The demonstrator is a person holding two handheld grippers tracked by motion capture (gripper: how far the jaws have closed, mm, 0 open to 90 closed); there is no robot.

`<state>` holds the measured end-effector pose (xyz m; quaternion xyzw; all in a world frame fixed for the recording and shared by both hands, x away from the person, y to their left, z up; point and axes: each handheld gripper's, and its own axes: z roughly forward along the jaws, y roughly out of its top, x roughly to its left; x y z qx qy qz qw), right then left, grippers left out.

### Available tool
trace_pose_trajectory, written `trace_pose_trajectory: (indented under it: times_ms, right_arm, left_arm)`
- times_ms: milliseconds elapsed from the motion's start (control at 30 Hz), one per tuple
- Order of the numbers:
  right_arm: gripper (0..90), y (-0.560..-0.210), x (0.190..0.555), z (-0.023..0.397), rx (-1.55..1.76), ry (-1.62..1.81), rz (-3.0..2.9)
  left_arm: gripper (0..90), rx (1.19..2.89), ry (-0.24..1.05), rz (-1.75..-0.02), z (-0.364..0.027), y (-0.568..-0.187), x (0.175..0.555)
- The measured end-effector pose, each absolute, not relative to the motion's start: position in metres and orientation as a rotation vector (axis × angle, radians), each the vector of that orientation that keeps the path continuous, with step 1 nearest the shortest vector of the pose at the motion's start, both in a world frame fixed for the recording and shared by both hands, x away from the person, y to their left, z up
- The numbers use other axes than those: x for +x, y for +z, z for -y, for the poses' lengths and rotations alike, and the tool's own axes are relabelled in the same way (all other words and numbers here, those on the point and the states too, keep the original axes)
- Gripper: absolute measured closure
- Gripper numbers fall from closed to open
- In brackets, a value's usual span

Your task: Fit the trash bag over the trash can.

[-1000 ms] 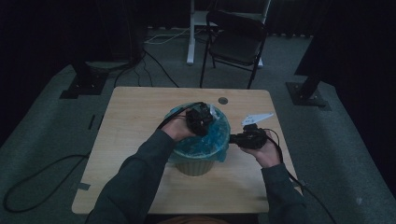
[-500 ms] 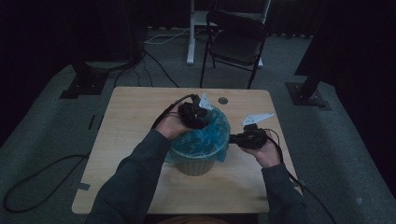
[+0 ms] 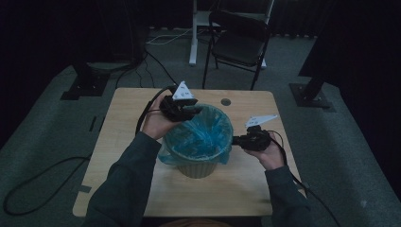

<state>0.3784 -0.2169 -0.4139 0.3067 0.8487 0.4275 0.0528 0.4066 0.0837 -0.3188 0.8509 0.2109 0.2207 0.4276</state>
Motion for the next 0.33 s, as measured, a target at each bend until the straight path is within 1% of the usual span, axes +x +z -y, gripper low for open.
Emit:
trace_pose_trajectory:
  times_ms: [100,333]
  right_arm:
    - [86.5,-0.414,0.378,0.217,0.932,1.3,-2.58]
    - [85.9,-0.414,0.379,0.218,0.934,1.303,-2.578]
  left_arm:
    - [63.2,2.076,0.557,-0.548,-0.092,-0.315,0.405]
    - [62.6,2.048,0.558,-0.567,-0.102,-0.312,0.405]
